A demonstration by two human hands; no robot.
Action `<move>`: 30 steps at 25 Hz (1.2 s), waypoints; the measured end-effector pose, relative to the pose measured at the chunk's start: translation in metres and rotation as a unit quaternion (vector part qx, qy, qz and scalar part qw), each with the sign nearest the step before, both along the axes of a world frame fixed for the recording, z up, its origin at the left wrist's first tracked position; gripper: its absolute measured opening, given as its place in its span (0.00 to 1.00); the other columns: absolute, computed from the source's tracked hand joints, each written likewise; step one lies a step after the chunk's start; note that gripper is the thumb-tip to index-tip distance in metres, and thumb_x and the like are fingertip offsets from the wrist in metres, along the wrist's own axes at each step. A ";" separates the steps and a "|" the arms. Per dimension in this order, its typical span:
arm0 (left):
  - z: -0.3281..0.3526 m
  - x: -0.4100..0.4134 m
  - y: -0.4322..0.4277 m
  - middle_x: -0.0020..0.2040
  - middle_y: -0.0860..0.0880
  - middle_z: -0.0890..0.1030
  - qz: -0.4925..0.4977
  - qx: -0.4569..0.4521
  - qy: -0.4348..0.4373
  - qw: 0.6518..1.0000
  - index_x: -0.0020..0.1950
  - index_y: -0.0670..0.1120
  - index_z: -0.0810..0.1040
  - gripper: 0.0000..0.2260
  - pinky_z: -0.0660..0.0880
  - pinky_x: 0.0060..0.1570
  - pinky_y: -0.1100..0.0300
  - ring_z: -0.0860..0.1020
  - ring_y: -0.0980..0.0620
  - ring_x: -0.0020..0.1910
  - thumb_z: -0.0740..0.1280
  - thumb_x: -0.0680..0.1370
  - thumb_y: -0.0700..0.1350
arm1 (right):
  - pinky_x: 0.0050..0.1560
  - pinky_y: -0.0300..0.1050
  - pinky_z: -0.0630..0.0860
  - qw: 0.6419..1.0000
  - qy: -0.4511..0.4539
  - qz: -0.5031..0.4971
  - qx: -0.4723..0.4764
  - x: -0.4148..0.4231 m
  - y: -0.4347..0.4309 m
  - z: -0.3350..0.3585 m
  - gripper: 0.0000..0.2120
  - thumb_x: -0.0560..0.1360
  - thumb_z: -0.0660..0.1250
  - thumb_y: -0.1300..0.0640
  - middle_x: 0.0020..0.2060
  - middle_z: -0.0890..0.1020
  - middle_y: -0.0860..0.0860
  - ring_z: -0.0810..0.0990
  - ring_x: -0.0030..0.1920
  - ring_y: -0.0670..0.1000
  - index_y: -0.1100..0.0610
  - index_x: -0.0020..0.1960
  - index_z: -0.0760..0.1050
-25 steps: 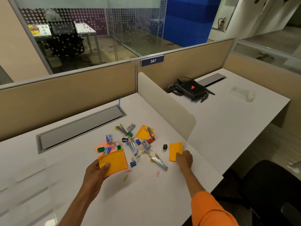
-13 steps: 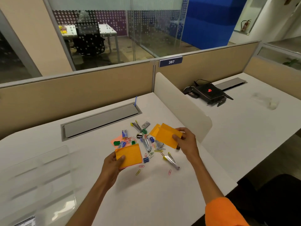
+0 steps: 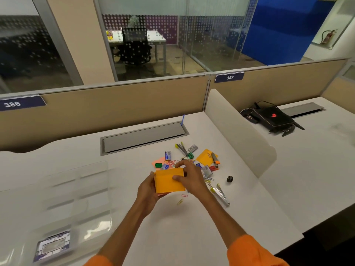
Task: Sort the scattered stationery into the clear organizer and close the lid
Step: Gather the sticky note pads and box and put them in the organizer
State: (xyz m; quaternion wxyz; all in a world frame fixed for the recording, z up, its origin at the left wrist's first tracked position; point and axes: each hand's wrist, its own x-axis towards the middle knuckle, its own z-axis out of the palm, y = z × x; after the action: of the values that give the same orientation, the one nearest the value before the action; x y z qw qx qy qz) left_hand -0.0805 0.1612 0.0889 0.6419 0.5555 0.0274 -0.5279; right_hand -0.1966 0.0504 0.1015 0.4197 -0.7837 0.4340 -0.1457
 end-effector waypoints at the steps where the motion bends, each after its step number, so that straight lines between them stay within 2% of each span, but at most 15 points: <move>1: -0.002 0.003 0.001 0.56 0.41 0.77 -0.005 0.000 0.004 1.000 0.64 0.47 0.67 0.15 0.77 0.49 0.45 0.78 0.39 0.51 0.56 0.82 0.54 | 0.40 0.37 0.71 1.000 0.009 0.001 -0.007 0.003 0.001 -0.002 0.18 0.71 0.73 0.51 0.59 0.77 0.52 0.75 0.51 0.50 0.47 0.59 0.72; 3: -0.010 0.007 0.002 0.59 0.41 0.76 -0.031 0.011 -0.050 0.998 0.67 0.47 0.67 0.18 0.79 0.48 0.47 0.78 0.39 0.53 0.60 0.80 0.53 | 0.39 0.37 0.70 1.000 0.014 0.007 -0.008 0.009 0.002 -0.007 0.19 0.71 0.73 0.50 0.59 0.77 0.52 0.75 0.52 0.51 0.47 0.59 0.71; 6: -0.028 0.012 0.001 0.63 0.39 0.75 -0.053 0.015 -0.137 0.989 0.70 0.41 0.67 0.21 0.80 0.45 0.51 0.79 0.41 0.53 0.66 0.78 0.44 | 0.44 0.39 0.70 0.999 0.022 0.024 -0.020 0.013 0.001 -0.016 0.20 0.70 0.74 0.50 0.60 0.76 0.51 0.75 0.55 0.51 0.47 0.59 0.71; 9: -0.039 0.013 -0.001 0.63 0.39 0.75 -0.047 0.016 -0.144 0.988 0.71 0.40 0.67 0.22 0.79 0.48 0.48 0.78 0.39 0.54 0.66 0.78 0.42 | 0.46 0.39 0.71 0.999 0.025 0.035 -0.029 0.011 -0.009 -0.021 0.21 0.70 0.75 0.50 0.56 0.78 0.48 0.75 0.53 0.48 0.49 0.59 0.72; 13: -0.049 0.018 -0.005 0.64 0.40 0.74 -0.046 0.012 -0.132 0.990 0.72 0.41 0.66 0.23 0.77 0.54 0.44 0.77 0.38 0.57 0.66 0.78 0.42 | 0.43 0.37 0.73 0.998 0.007 0.029 -0.058 -0.001 -0.055 -0.017 0.18 0.69 0.76 0.53 0.45 0.80 0.50 0.77 0.45 0.48 0.55 0.55 0.75; 15: -0.052 0.020 -0.007 0.62 0.40 0.75 -0.043 0.009 -0.127 0.991 0.72 0.41 0.66 0.23 0.76 0.55 0.43 0.77 0.39 0.56 0.65 0.78 0.41 | 0.43 0.40 0.72 0.995 0.022 0.033 -0.096 -0.009 -0.089 -0.015 0.15 0.69 0.76 0.56 0.44 0.80 0.52 0.77 0.43 0.49 0.58 0.53 0.76; 17: -0.056 0.023 -0.010 0.61 0.41 0.76 -0.045 0.006 -0.128 0.991 0.72 0.40 0.66 0.22 0.76 0.55 0.43 0.78 0.39 0.56 0.65 0.79 0.41 | 0.47 0.46 0.75 0.987 0.066 0.049 -0.141 -0.015 -0.125 -0.014 0.14 0.68 0.76 0.57 0.45 0.80 0.52 0.77 0.44 0.51 0.57 0.51 0.76; 20: -0.062 0.028 -0.015 0.62 0.40 0.76 -0.045 0.009 -0.128 0.991 0.72 0.40 0.66 0.22 0.76 0.56 0.43 0.78 0.39 0.56 0.65 0.79 0.41 | 0.52 0.50 0.73 0.952 0.193 0.116 -0.207 -0.016 -0.172 -0.017 0.15 0.68 0.75 0.59 0.50 0.81 0.52 0.78 0.51 0.54 0.56 0.54 0.77; 23: -0.070 0.034 -0.019 0.62 0.41 0.76 -0.042 0.014 -0.123 0.991 0.72 0.41 0.66 0.22 0.75 0.57 0.43 0.78 0.39 0.56 0.65 0.78 0.42 | 0.52 0.48 0.63 0.891 0.306 0.193 -0.275 -0.010 -0.205 -0.031 0.18 0.68 0.70 0.67 0.54 0.80 0.50 0.75 0.55 0.54 0.54 0.56 0.76; 26: -0.078 0.041 -0.022 0.63 0.41 0.76 -0.046 0.019 -0.118 0.992 0.72 0.42 0.66 0.23 0.75 0.57 0.44 0.78 0.40 0.57 0.65 0.78 0.42 | 0.52 0.49 0.60 0.847 0.352 0.260 -0.301 -0.002 -0.225 -0.045 0.21 0.67 0.71 0.67 0.55 0.80 0.47 0.72 0.56 0.53 0.52 0.57 0.75; 30: -0.088 0.050 -0.025 0.64 0.42 0.76 -0.041 0.033 -0.102 0.993 0.73 0.42 0.66 0.24 0.75 0.58 0.42 0.78 0.40 0.58 0.66 0.78 0.43 | 0.53 0.49 0.59 0.826 0.367 0.322 -0.282 0.013 -0.244 -0.056 0.25 0.65 0.74 0.64 0.57 0.78 0.45 0.70 0.57 0.51 0.49 0.58 0.74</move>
State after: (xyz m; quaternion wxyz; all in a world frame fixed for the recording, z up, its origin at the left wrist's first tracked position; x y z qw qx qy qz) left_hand -0.0302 0.1365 0.0012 0.6003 0.6281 -0.0436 -0.4931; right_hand -0.1834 -0.1932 0.0459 0.0130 -0.9589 0.2193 0.1795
